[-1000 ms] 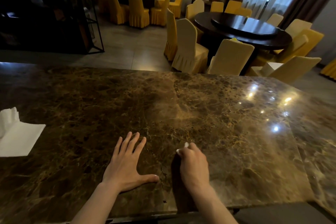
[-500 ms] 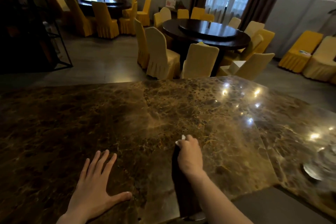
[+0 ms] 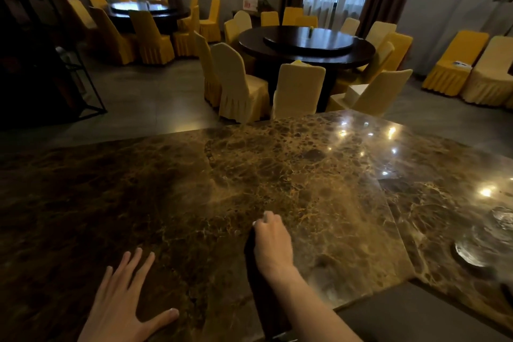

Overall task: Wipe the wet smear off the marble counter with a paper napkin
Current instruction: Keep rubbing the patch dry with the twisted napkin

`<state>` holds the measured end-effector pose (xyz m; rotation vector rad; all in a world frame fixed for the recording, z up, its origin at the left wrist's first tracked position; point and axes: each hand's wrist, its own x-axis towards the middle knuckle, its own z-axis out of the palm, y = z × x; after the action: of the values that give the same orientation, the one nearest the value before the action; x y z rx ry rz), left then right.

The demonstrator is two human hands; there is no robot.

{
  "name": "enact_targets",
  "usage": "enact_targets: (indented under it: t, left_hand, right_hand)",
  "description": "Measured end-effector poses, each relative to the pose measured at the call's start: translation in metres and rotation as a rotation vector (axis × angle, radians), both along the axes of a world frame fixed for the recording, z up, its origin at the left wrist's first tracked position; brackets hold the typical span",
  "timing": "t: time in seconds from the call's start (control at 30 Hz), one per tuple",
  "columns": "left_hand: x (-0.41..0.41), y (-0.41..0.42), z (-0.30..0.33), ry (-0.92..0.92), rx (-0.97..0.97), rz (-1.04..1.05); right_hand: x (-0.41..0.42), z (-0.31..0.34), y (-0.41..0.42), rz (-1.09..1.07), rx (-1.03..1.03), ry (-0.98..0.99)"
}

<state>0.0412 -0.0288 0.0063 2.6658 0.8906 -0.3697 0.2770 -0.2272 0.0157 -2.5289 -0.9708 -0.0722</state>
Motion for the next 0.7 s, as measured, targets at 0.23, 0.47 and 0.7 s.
enact_targets:
  t: [0.23,0.47,0.7]
  left_hand:
    - [-0.001,-0.011,-0.011,-0.231,-0.03,0.142]
    - [-0.018,-0.028,-0.02,-0.392,-0.015,0.148]
    - [-0.041,-0.047,-0.024,-0.335,0.052,0.121]
  right_hand:
    - [-0.024,0.0,-0.028,0.174,0.123,0.176]
    - [-0.045,0.031,-0.081,0.17,0.233,0.227]
    - [-0.111,0.03,-0.115,0.367,0.229,0.414]
